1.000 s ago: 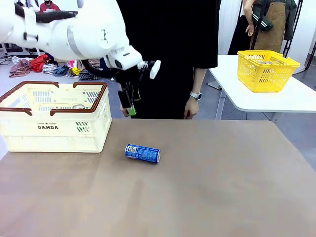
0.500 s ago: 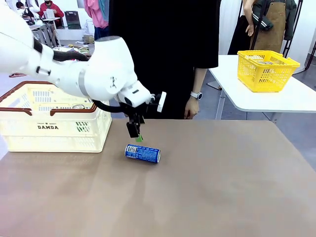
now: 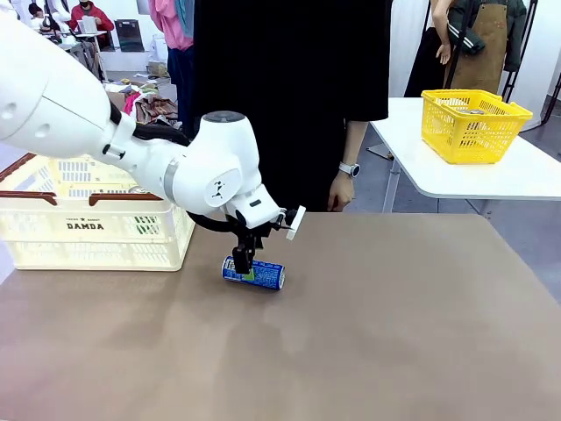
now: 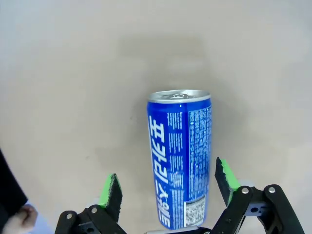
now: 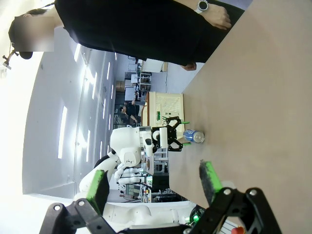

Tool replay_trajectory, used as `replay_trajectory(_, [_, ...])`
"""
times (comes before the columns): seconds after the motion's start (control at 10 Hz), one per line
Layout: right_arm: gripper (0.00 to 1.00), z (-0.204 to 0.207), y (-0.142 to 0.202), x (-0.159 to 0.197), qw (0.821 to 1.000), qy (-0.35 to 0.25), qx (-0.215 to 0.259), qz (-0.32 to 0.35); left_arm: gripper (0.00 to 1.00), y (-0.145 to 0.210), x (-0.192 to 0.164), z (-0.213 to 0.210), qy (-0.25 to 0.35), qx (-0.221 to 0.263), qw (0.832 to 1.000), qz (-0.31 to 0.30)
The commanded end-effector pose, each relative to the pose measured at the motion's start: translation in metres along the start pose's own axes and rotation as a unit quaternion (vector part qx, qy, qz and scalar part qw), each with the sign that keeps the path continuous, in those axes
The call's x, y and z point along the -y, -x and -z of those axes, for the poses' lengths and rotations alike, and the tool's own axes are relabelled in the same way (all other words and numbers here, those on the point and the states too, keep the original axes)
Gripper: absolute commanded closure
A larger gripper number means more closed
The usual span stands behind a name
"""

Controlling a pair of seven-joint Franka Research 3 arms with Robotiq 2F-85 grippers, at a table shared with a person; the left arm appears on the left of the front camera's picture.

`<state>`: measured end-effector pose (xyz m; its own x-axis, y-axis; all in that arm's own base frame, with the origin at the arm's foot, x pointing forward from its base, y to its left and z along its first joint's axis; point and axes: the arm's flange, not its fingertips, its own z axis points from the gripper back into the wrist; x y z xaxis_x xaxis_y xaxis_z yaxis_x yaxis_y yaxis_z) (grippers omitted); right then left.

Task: Place the drinks into the Shopping basket.
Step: Pick up one drink and place it into the Shopping basket.

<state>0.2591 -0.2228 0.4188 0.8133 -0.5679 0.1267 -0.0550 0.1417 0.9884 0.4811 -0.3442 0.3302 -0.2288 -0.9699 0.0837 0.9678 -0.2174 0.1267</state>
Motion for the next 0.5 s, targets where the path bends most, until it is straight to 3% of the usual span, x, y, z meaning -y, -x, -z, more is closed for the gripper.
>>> replay_trajectory(0.0, [0.00,-0.001,0.000,-0.002,1.000,-0.003,0.000,-0.002,0.00,-0.006,-0.008,0.009,0.011,-0.021,1.000,-0.013])
replay_trajectory(0.4, [0.00,-0.001,0.000,-0.002,1.000,-0.003,0.000,-0.002,0.00,-0.006,-0.008,0.027,0.029,-0.025,0.999,-0.018])
